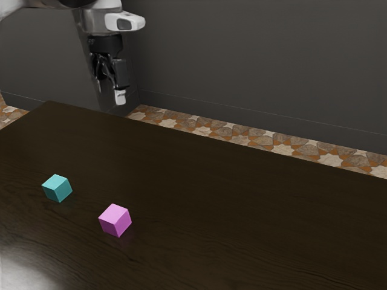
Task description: Pick up the blue block with one arm, and put the blue block on the pink block with one arm
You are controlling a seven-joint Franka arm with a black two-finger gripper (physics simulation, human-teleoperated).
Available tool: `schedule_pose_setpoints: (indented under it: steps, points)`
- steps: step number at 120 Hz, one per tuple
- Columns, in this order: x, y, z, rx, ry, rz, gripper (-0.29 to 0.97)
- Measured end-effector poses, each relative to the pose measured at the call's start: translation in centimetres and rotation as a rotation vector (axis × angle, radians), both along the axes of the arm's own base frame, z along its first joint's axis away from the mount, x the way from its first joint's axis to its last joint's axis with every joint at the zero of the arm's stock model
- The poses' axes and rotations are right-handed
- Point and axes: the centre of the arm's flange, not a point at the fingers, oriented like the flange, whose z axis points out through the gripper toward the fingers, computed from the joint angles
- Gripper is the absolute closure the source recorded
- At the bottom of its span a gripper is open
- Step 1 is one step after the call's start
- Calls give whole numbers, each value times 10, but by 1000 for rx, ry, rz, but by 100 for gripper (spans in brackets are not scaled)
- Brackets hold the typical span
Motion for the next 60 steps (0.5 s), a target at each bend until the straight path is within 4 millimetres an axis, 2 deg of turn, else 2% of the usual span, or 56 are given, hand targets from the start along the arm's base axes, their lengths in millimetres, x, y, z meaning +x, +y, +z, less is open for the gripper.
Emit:
schedule_pose_setpoints:
  steps: [24,28,32,36,39,42,44,48,56,60]
  points:
    - [10,1,5,-26,-79,-69,0]
    - [5,3,13,-17,-96,-72,0]
    - [-8,9,32,13,-123,-68,0]
    - [-44,23,95,61,-227,-33,0]
    - [-70,34,131,93,-286,-1,0]
    - [-88,45,150,118,-314,28,0]
    - [-94,52,153,130,-313,44,0]
    - [-98,66,146,146,-284,74,0]
    - [-94,119,99,163,-172,167,0]
    - [-94,148,68,164,-111,218,0]
